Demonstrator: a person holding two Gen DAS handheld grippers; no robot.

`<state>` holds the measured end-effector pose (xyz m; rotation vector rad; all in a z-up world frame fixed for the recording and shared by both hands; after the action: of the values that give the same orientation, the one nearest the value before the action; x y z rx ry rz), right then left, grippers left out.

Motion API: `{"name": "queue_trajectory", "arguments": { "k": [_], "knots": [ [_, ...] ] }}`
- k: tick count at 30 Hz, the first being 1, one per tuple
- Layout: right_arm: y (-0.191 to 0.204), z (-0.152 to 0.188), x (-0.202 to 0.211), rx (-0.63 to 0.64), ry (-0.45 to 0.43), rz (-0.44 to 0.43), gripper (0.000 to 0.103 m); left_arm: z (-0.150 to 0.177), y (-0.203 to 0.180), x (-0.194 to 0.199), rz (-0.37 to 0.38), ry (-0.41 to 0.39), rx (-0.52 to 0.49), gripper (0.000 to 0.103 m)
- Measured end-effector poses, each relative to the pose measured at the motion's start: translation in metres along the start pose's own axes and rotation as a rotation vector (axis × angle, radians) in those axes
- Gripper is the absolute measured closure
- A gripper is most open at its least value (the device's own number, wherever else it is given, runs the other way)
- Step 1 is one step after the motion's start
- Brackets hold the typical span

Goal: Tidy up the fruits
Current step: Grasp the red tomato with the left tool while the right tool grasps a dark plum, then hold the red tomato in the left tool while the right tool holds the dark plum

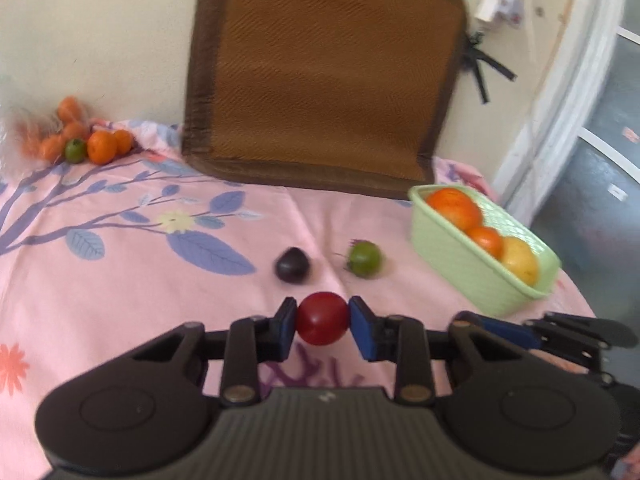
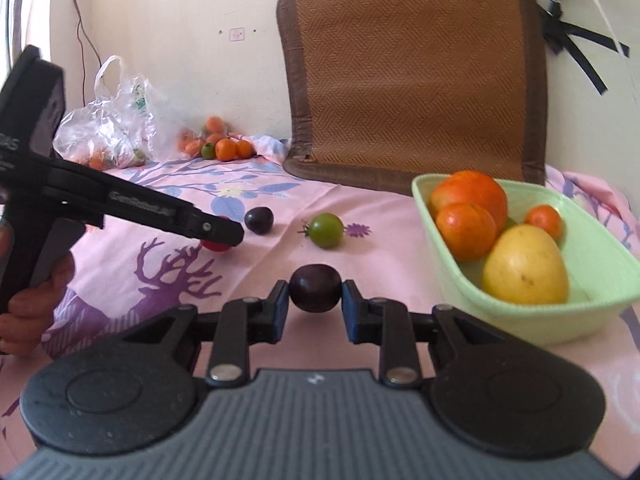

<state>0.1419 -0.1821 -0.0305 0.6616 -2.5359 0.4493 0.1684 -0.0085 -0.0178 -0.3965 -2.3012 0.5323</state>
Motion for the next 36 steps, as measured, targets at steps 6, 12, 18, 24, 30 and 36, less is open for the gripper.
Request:
{"name": "queue_trajectory", "arguments": {
  "k": [6, 12, 18, 24, 30, 36],
  "knots": [
    [-0.002, 0.019, 0.032, -0.048, -0.007, 0.032, 0.072, 0.044, -0.045, 0.022, 0.095, 0.044, -0.054, 0.074],
    [-0.007, 0.044, 0.064, -0.067, 0.000, 0.089, 0.072, 0.076, -0.069, 0.018, 0.094, 0.078, -0.105, 0.074],
    [-0.014, 0.059, 0.070, -0.088, 0.022, 0.116, 0.072, 0.091, -0.078, 0.012, 0.064, 0.085, -0.146, 0.073],
    [-0.014, 0.062, 0.067, -0.105, 0.024, 0.107, 0.071, 0.101, -0.086, 0.010, 0.014, 0.017, -0.221, 0.069],
    [-0.014, 0.063, 0.069, -0.104, 0.022, 0.117, 0.071, 0.102, -0.085, 0.011, 0.003, 0.002, -0.230, 0.069],
    [-0.013, 0.062, 0.068, -0.085, 0.028, 0.130, 0.071, 0.103, -0.085, 0.012, -0.001, -0.003, -0.227, 0.069]
  ]
}}
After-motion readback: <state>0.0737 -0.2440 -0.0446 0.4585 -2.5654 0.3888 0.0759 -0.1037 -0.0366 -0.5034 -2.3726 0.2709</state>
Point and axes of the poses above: each gripper's, at about its wrist camera, not at the fingertips, and x roughly against the way its jaws point, y to its left, z to its underside, the point moved 7 cm from there along -x, roughly the way its jaws point, and after that the axes turned 15 degrees about x, right-handed, at the moved point
